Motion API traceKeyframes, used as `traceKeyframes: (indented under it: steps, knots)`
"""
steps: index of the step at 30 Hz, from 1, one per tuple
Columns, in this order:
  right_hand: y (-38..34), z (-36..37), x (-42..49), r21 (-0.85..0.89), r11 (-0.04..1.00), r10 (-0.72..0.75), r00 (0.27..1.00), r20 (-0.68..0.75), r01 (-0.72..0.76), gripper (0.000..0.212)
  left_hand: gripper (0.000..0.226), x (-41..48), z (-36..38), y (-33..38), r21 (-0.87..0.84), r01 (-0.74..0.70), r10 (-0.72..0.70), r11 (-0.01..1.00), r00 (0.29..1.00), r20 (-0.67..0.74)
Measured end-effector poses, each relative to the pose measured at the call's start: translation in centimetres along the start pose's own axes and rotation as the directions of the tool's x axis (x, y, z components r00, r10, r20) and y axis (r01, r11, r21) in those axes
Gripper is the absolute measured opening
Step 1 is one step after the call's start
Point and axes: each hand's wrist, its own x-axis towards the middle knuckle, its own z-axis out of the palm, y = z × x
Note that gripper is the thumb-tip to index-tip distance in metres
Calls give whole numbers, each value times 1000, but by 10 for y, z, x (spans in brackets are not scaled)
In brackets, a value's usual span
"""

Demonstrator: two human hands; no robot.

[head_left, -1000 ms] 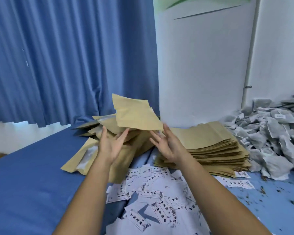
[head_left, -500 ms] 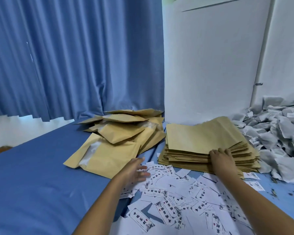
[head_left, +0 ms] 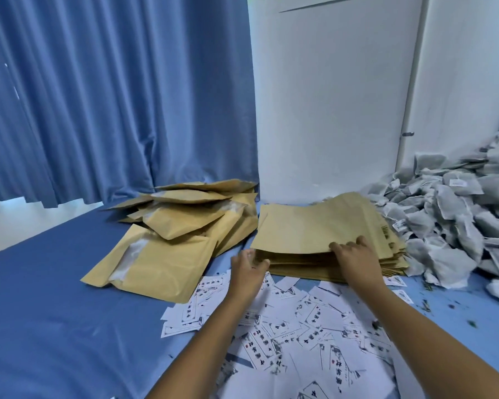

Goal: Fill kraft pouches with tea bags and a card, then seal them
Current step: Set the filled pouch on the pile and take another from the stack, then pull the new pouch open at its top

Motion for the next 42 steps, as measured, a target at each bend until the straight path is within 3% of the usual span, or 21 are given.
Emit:
traceKeyframes:
  steps: [2, 4, 5, 6, 7, 9, 10, 11, 12, 13, 15, 16, 17, 22, 23, 24, 26, 29, 32, 35, 42]
  knots:
    - [-1, -6, -10, 112, 993, -16, 977, -213, 41, 20, 53, -5, 9, 4, 330, -238, 285, 914, 953, -102]
    - [-2, -10, -25, 224, 953, -78, 879, -470, 204, 14, 66, -8, 22, 8, 745, -387, 527, 544, 848, 55]
    - [-1, -13, -34, 242, 917, -146, 832, -535, 317, 4, 66, -10, 29, 9, 834, -412, 574, 367, 806, 145]
    - [2, -16, -42, 249, 882, -208, 803, -558, 401, 8, 60, -11, 36, 11, 868, -419, 581, 265, 788, 203]
    - [5, -17, -51, 268, 858, -238, 803, -546, 437, 19, 49, -13, 43, 12, 870, -434, 567, 233, 788, 241]
    - [16, -21, -62, 482, 836, -57, 916, -398, 262, 31, 43, -17, 53, 5, 816, -482, 534, 320, 803, 265]
    - [25, -22, -63, 598, 800, 134, 955, -265, 54, 31, 52, -21, 57, -2, 752, -520, 536, 404, 801, 266]
    - [36, -20, -63, 666, 722, 339, 935, -104, -188, 28, 60, -24, 60, -8, 675, -566, 549, 474, 789, 276]
    - [49, -20, -63, 712, 568, 499, 861, 100, -413, 35, 64, -28, 62, -14, 603, -618, 570, 504, 763, 305]
    - [62, -19, -62, 757, 328, 560, 762, 327, -565, 44, 63, -33, 63, -18, 558, -671, 593, 489, 725, 351]
    - [86, -18, -67, 732, -255, 363, 639, 678, -632, 38, 58, -41, 63, -26, 505, -774, 651, 381, 613, 448]
    - [94, -17, -72, 658, -418, 263, 610, 748, -626, 26, 57, -45, 63, -27, 477, -817, 665, 323, 555, 500]
    - [101, -14, -79, 629, -460, 226, 602, 766, -627, 18, 53, -50, 63, -27, 447, -845, 646, 294, 521, 558]
    - [119, 6, -108, 636, -299, 282, 570, 771, -712, 14, 37, -76, 95, 9, 304, -880, 477, 365, 457, 751]
    - [121, 9, -114, 638, -238, 288, 574, 767, -733, 15, 38, -80, 108, 17, 274, -850, 453, 450, 482, 750]
    - [123, 12, -119, 640, -168, 302, 579, 757, -750, 15, 38, -85, 122, 25, 218, -768, 412, 602, 532, 740]
    - [127, 16, -128, 656, -135, 340, 587, 734, -742, 18, 32, -88, 155, 34, 94, -517, 306, 851, 634, 711]
    - [130, 15, -132, 627, -435, 282, 564, 776, -646, 34, 19, -88, 209, 43, 55, -262, 169, 964, 756, 632]
    - [137, 12, -132, 518, -694, 69, 669, 740, -500, 39, 34, -84, 254, 52, 23, -116, 92, 993, 879, 468]
    - [138, 7, -134, 474, -712, -73, 726, 684, -518, 27, 39, -77, 279, 47, -35, -20, 32, 999, 927, 374]
    - [148, 20, -132, 517, -677, -88, 756, 649, -523, 14, 51, -62, 287, 31, -203, 92, 10, 975, 890, 455]
